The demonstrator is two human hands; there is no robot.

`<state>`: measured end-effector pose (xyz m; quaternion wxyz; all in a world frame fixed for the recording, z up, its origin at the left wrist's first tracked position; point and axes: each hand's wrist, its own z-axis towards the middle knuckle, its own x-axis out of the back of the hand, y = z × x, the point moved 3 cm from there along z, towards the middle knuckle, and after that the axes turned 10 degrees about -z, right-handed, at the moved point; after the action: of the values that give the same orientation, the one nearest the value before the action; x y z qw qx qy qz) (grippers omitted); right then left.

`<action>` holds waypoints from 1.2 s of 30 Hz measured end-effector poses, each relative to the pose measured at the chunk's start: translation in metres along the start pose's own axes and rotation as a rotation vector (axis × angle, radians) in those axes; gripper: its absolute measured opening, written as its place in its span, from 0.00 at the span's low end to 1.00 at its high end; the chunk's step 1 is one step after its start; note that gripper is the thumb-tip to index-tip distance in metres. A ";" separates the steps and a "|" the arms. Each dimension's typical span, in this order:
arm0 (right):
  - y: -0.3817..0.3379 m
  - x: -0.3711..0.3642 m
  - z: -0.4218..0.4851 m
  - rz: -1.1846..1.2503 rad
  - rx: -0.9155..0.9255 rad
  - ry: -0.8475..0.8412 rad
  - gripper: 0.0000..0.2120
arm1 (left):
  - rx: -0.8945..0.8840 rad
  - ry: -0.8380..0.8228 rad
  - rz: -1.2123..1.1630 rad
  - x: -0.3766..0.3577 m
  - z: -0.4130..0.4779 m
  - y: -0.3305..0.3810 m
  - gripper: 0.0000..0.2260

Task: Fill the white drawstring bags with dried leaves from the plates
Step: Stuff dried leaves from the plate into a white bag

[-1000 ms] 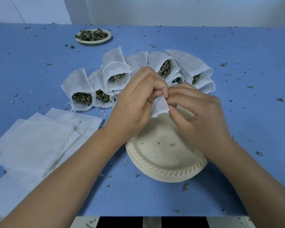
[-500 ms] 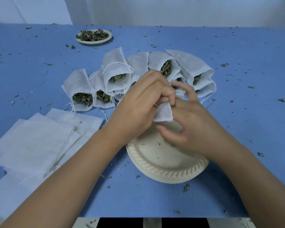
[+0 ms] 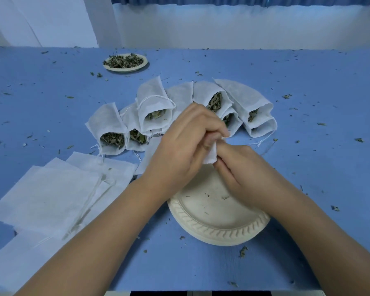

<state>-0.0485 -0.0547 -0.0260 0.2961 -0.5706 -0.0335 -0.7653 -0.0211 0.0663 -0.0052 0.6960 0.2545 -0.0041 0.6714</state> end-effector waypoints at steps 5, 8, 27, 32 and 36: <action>0.011 0.019 -0.008 0.201 -0.126 0.413 0.10 | 0.201 -0.161 0.140 0.006 0.004 -0.001 0.26; 0.017 0.031 -0.012 0.258 -0.201 0.535 0.10 | 0.310 -0.243 0.352 0.011 0.011 -0.003 0.34; 0.064 0.026 0.070 -0.283 -0.410 0.197 0.10 | 0.503 -0.668 0.689 -0.014 0.102 -0.108 0.27; 0.072 0.011 0.061 -0.364 -0.414 0.123 0.08 | 0.496 -0.729 0.705 -0.019 0.087 -0.112 0.27; 0.064 0.015 0.056 -0.425 -0.373 0.151 0.10 | 0.532 -0.742 0.663 -0.020 0.081 -0.111 0.25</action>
<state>0.0285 -0.0913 -0.0115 0.0207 -0.5368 0.0114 -0.8434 0.1085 0.0221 0.0199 0.3113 0.6253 -0.1590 0.6977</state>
